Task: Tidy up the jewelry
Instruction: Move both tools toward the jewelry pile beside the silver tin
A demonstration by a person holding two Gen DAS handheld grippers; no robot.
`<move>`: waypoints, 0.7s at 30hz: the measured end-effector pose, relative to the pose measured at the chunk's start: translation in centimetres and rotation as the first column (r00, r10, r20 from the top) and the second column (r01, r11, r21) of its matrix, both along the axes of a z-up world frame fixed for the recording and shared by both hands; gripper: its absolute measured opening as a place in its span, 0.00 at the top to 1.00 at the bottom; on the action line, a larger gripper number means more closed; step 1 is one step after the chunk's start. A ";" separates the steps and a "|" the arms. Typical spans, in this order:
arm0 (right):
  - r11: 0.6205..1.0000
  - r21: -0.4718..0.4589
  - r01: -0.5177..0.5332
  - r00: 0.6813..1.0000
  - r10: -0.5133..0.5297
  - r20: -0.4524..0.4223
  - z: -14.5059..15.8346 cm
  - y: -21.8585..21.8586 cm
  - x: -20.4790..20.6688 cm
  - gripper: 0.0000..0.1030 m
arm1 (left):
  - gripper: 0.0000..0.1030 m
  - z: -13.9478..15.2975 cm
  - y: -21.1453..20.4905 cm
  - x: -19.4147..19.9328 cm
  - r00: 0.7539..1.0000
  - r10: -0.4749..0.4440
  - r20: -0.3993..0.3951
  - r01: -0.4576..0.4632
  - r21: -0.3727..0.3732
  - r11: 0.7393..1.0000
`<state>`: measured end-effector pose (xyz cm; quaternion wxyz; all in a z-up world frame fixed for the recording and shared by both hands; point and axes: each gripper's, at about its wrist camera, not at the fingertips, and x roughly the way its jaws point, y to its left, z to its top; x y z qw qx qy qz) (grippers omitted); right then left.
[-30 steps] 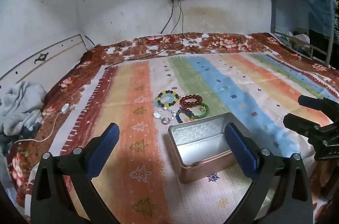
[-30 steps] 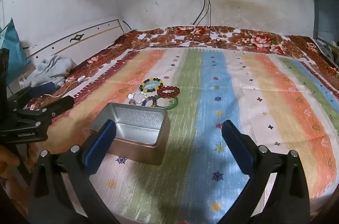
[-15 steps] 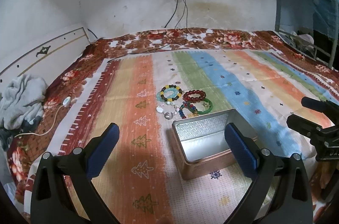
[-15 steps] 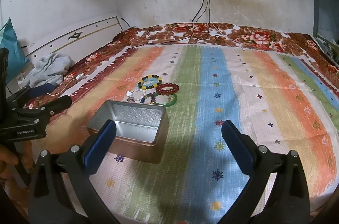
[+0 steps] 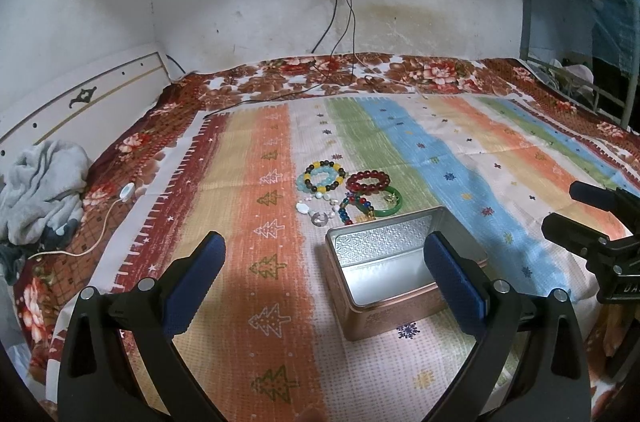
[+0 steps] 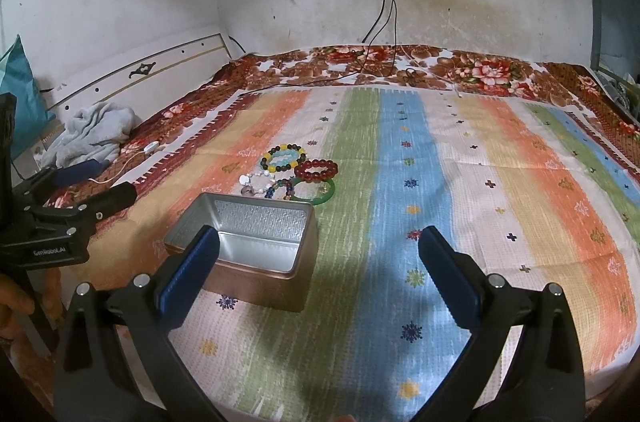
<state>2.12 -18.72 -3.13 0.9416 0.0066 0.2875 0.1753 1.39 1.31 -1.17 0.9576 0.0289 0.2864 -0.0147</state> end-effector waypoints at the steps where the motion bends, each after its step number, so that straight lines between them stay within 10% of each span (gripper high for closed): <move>1: 1.000 0.001 0.000 1.000 0.000 0.001 0.0 0.0 0.0 0.04 | 0.05 0.0 0.0 0.0 1.000 0.000 0.000 0.000 0.000 1.000; 21: 1.000 0.003 -0.004 1.000 0.004 0.015 0.9 0.6 3.5 0.04 | 0.05 0.2 -0.5 3.1 1.000 -0.021 -0.013 0.021 0.011 1.000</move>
